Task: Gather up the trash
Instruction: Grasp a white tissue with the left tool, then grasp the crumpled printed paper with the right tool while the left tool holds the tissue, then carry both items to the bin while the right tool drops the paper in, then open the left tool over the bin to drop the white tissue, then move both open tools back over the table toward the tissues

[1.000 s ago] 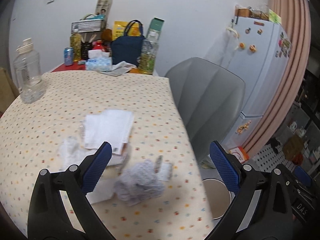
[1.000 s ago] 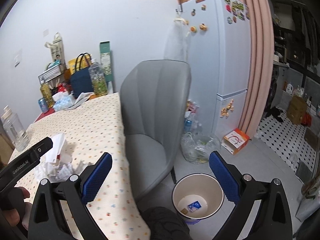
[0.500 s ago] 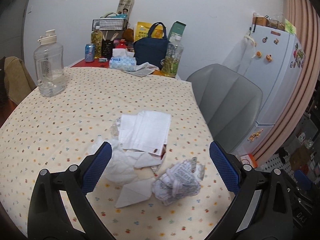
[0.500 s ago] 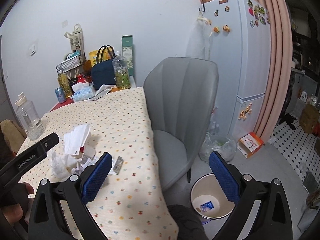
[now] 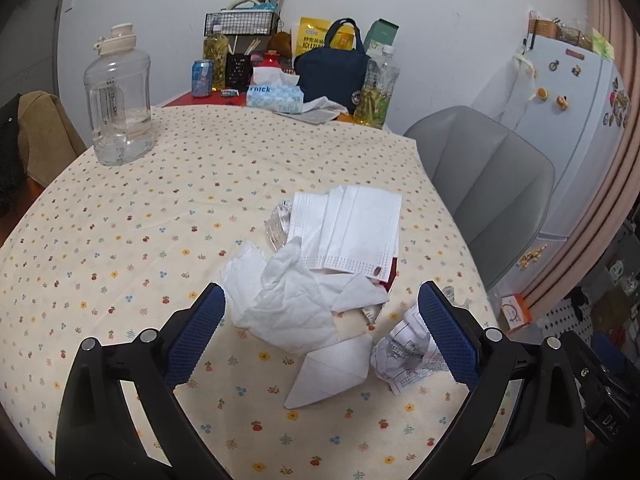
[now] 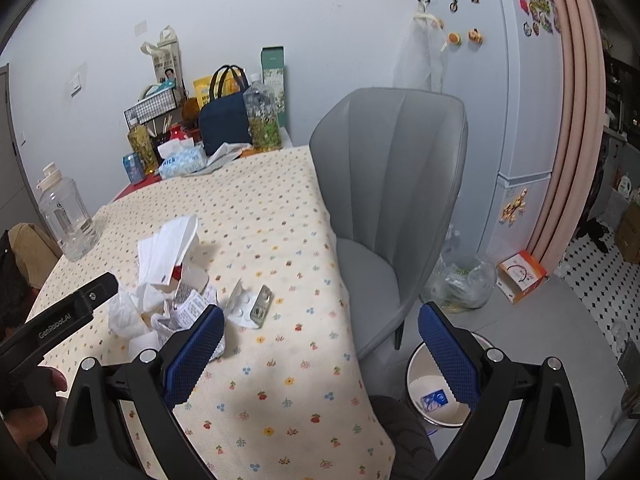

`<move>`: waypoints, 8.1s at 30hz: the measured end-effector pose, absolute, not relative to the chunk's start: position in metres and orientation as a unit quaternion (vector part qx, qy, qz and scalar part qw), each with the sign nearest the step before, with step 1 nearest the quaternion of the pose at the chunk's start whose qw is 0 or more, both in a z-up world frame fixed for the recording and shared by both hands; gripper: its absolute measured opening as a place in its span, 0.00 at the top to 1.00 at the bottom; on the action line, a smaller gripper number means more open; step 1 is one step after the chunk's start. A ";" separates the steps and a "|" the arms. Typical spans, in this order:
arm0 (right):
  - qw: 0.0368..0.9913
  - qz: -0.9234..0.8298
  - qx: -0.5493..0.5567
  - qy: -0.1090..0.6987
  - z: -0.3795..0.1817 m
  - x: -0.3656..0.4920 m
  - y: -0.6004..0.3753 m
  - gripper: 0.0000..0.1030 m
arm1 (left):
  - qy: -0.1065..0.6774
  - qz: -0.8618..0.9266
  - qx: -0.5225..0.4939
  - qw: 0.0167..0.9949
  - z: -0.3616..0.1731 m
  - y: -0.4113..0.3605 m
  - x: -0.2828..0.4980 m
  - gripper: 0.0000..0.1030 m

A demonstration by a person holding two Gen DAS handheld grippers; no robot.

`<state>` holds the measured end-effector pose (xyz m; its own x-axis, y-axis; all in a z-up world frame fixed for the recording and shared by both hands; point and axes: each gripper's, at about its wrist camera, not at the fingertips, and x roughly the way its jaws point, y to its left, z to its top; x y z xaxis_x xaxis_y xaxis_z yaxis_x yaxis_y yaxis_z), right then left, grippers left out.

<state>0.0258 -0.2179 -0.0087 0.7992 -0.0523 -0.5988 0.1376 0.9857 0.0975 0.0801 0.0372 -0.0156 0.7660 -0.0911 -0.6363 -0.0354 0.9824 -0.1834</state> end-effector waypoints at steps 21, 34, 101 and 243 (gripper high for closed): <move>0.933 -0.040 0.096 0.343 -0.040 0.061 -0.226 0.08 | 0.386 -0.004 -0.113 0.916 -0.043 0.055 0.123 0.40; 0.935 -0.023 0.088 0.343 -0.039 0.064 -0.208 0.08 | 0.363 0.009 -0.120 0.924 -0.032 0.066 0.111 0.95; 0.953 0.073 0.056 0.290 0.015 0.024 -0.177 0.89 | 0.303 0.007 -0.088 0.949 0.022 0.039 0.062 0.95; 0.948 -0.092 0.104 0.285 0.008 0.017 -0.306 0.08 | 0.296 -0.091 -0.057 0.949 0.019 -0.065 0.082 0.09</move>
